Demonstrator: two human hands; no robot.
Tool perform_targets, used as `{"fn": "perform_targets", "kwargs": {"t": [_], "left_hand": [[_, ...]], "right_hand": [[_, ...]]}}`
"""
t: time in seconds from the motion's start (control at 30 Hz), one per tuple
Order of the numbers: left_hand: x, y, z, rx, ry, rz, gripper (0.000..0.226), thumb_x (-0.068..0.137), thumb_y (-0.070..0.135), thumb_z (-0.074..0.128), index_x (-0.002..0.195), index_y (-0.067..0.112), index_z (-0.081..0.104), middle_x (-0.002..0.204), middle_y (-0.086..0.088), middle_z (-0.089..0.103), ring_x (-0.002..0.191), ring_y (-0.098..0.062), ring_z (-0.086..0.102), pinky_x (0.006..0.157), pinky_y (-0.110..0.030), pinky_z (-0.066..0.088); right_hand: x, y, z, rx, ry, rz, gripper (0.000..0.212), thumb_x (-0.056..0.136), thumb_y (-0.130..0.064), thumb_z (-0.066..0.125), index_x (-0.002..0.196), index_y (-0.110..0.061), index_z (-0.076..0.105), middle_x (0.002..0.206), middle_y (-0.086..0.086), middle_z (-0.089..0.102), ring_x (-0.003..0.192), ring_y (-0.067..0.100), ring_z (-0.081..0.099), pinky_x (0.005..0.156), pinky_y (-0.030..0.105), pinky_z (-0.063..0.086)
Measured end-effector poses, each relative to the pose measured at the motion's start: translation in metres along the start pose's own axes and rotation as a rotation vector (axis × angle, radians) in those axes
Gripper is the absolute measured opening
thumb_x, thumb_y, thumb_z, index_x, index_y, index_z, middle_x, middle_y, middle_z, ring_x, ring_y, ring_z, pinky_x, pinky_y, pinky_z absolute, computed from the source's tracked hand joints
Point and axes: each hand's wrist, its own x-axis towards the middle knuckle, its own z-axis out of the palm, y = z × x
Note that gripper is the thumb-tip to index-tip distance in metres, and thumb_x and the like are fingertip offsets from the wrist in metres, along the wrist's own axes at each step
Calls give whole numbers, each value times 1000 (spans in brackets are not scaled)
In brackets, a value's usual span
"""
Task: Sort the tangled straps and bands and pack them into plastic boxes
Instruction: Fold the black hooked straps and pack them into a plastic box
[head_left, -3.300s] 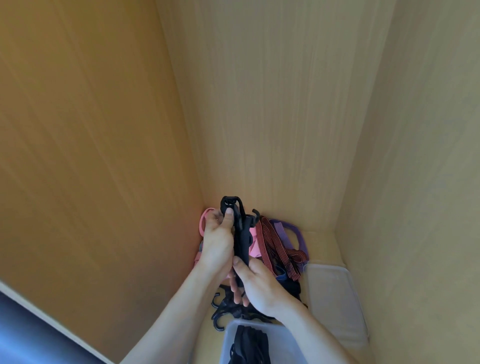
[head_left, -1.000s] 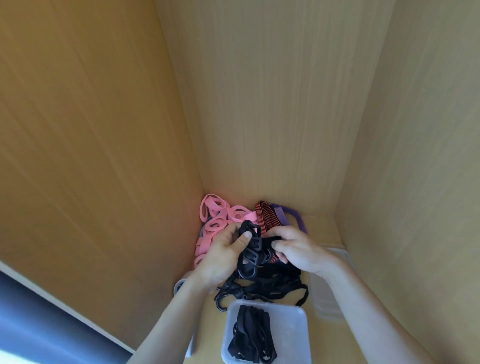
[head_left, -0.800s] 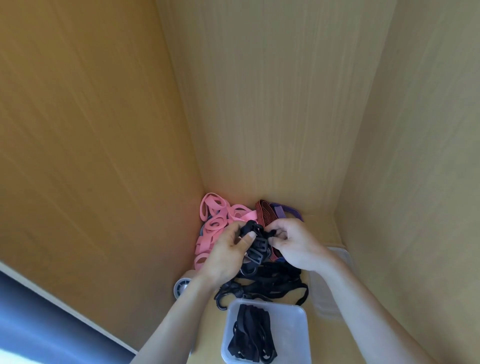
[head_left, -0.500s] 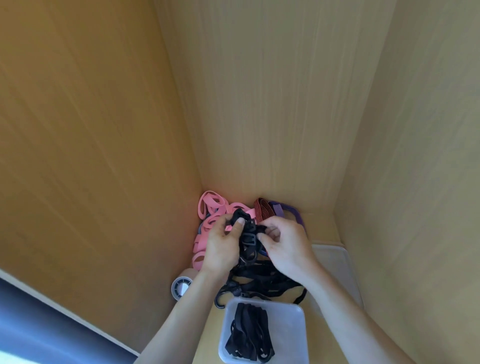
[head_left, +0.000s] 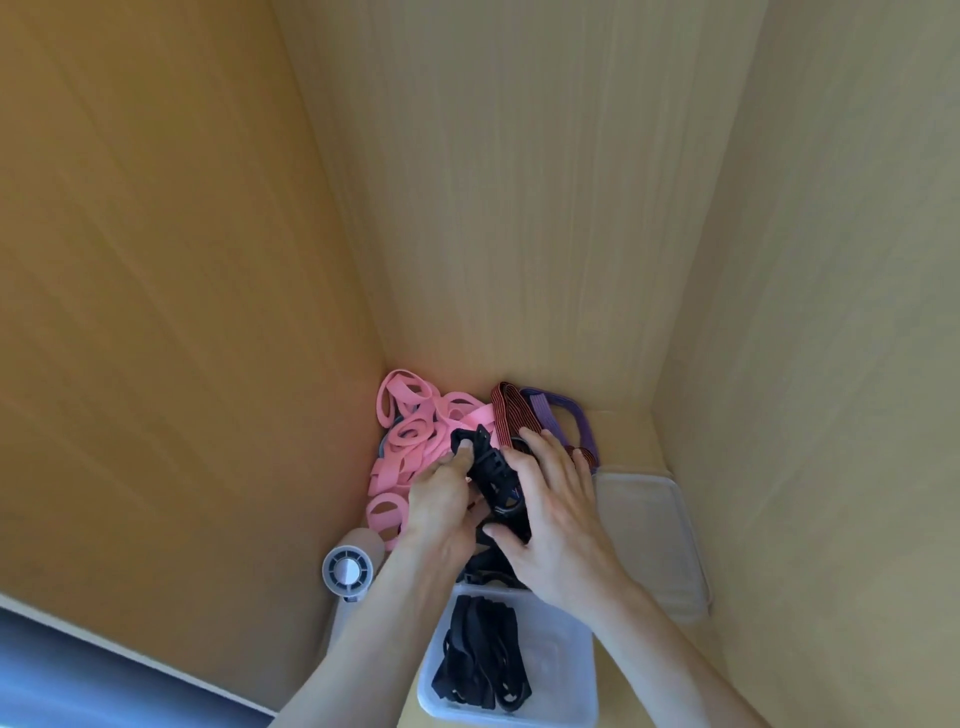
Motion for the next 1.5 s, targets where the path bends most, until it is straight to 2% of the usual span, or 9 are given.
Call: {"fn": "perform_targets", "kwargs": {"t": [0.23,0.5,0.7,0.8,0.9,1.03,1.13,1.23,1.5], "left_hand": [[-3,-8,1,143,1,-26,27,99,22,62,113,1,70,98,-17,76,86,-31,75,74,-38,61],[-6,-18,-15,440,34,104,39,88,28,77,111,4,57,114,-18,72,92,-38,73,88,-51,59],[-11,-27,-27,672,-62,192,30,89,31,75,94,7,59,93,-16,75,67,-13,69,59,-21,54],[-10,-30,-33,791,-142,245,26,90,34,73,95,12,59,92,-13,75,71,-16,71,62,-27,55],[-10,-35,-39,909,-217,252,23,92,41,69,96,21,58,87,-10,74,72,-21,70,72,-40,57],[-12,-35,-48,1045,-265,310,20,92,50,63,93,31,60,79,1,72,65,-4,63,66,-25,50],[-16,-34,-59,1000,-300,367,9,96,37,63,99,29,61,92,11,69,83,5,65,71,-12,51],[-24,-38,-79,1013,-315,445,13,95,21,64,106,27,62,103,17,68,101,0,62,92,-25,52],[-27,-73,-122,1231,-578,708,64,88,41,63,147,26,44,159,12,33,151,-3,17,123,-30,19]], "right_hand": [[-11,18,-6,195,78,-53,57,88,-5,65,141,-20,50,147,-5,40,130,12,47,102,14,39],[-40,22,-3,167,115,-23,42,89,-13,69,130,-17,60,129,-6,54,110,12,59,87,28,54],[-66,17,5,203,94,59,42,89,-10,70,129,-15,62,130,-10,57,110,7,59,92,23,53],[-80,13,9,178,88,82,40,87,-12,73,126,-16,62,123,-12,60,105,3,58,94,5,40],[-93,10,15,162,95,112,39,88,-14,73,126,-15,63,124,-10,61,106,8,62,93,16,49],[-107,7,19,130,112,136,41,86,-12,75,125,-14,65,122,-9,63,106,9,63,91,22,53],[-119,7,18,90,119,171,39,85,-12,75,123,-15,66,120,-11,64,100,6,63,85,14,48],[-132,6,16,47,114,210,40,86,-13,74,124,-20,64,121,-15,63,98,4,62,84,11,45],[-156,-3,30,-152,179,278,45,77,1,81,121,-6,71,122,3,68,99,24,66,87,40,58]]}}
